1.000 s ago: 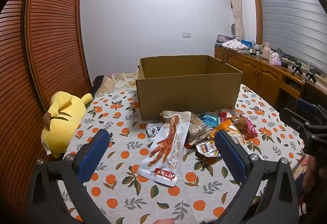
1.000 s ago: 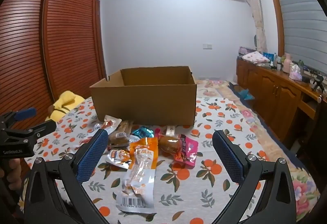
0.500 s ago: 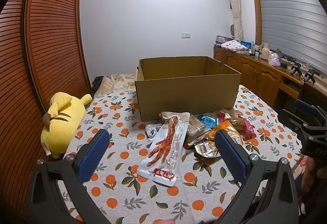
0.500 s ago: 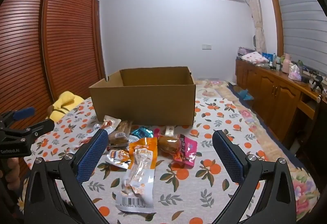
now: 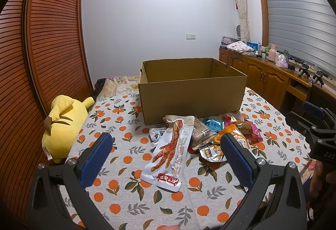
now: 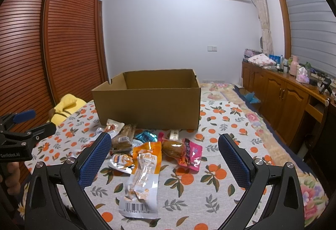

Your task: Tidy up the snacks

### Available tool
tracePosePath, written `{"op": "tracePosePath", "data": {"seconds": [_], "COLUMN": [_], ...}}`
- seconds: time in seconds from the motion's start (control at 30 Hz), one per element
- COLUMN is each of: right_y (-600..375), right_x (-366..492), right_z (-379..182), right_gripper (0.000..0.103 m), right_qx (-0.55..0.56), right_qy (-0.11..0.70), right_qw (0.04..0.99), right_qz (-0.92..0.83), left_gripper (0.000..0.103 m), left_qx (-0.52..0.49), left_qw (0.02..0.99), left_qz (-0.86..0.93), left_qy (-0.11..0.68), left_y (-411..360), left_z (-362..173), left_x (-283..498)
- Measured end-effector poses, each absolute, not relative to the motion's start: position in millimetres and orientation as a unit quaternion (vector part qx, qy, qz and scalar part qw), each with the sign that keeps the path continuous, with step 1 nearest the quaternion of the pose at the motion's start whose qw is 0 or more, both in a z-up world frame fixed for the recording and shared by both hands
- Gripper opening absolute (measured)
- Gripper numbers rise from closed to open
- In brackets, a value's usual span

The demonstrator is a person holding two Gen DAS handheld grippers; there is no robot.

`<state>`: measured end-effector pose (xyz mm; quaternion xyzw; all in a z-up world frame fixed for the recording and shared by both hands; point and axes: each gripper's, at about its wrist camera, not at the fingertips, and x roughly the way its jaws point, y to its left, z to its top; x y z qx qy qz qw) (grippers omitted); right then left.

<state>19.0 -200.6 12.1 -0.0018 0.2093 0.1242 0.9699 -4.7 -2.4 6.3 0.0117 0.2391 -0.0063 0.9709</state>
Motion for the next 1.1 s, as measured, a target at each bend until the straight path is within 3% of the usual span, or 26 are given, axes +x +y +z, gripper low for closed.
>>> {"op": "tracePosePath", "data": {"seconds": [1.1], "right_y": [-201.1], "right_x": [18.1], "right_z": [12.7], "right_gripper": [0.103], "right_qx": [-0.002], "right_qy": [0.208], "right_qw": [0.97], "right_qz": [0.124], "left_gripper": [0.103], "left_qx": [0.011], "left_qw": [0.971], "left_qz": [-0.01], "left_qy": [0.24], "left_y": [-4.7], "left_z": [9.5], "left_x": [-4.5]}}
